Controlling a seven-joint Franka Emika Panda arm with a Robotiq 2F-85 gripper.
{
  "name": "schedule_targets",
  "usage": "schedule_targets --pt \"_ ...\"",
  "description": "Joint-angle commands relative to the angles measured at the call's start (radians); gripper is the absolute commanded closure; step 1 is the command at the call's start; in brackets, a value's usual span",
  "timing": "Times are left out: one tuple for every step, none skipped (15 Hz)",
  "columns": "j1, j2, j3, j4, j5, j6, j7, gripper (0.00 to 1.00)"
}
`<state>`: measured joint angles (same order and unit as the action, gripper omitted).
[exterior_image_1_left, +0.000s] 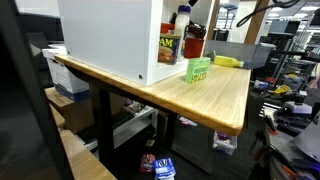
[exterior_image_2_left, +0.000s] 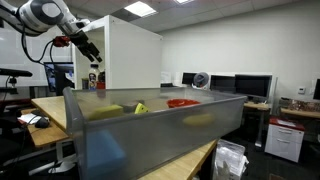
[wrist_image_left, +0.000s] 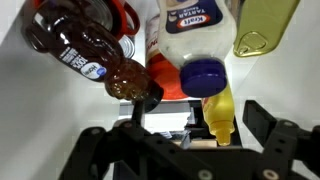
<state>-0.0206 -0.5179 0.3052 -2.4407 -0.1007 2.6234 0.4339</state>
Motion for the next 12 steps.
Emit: schedule_targets --pt "0.100 -0.025 -0.119 -0.006 0.058 -0.048 -0.201 0.00" --pt "0.131 -0.042 -0.176 -0.017 0.059 -0.074 -0.305 0.00" --pt "0.138 -0.046 -0.192 -0.018 0.055 -0.084 -0.340 0.00" --pt "0.139 -0.051 -0.207 -0.021 0.043 -0.091 -0.382 0.00" --pt "0.133 -0.053 -0.211 -0.024 0.025 -0.088 -0.408 0.00" --pt "0.131 -0.057 -0.218 -0.030 0.014 -0.088 -0.435 0.00" --pt "0.133 -0.057 -0.229 -0.034 0.004 -0.097 -0.479 0.00" --pt "0.132 -0.058 -0.236 -0.040 -0.005 -0.095 -0.510 0.00" --pt "0.131 -0.056 -0.240 -0.043 -0.012 -0.093 -0.532 0.00" --pt "0.122 -0.055 -0.237 -0.050 -0.028 -0.076 -0.542 0.00" --pt "0.113 -0.053 -0.231 -0.054 -0.044 -0.059 -0.547 0.00" --pt "0.108 -0.052 -0.227 -0.063 -0.060 -0.044 -0.551 0.00"
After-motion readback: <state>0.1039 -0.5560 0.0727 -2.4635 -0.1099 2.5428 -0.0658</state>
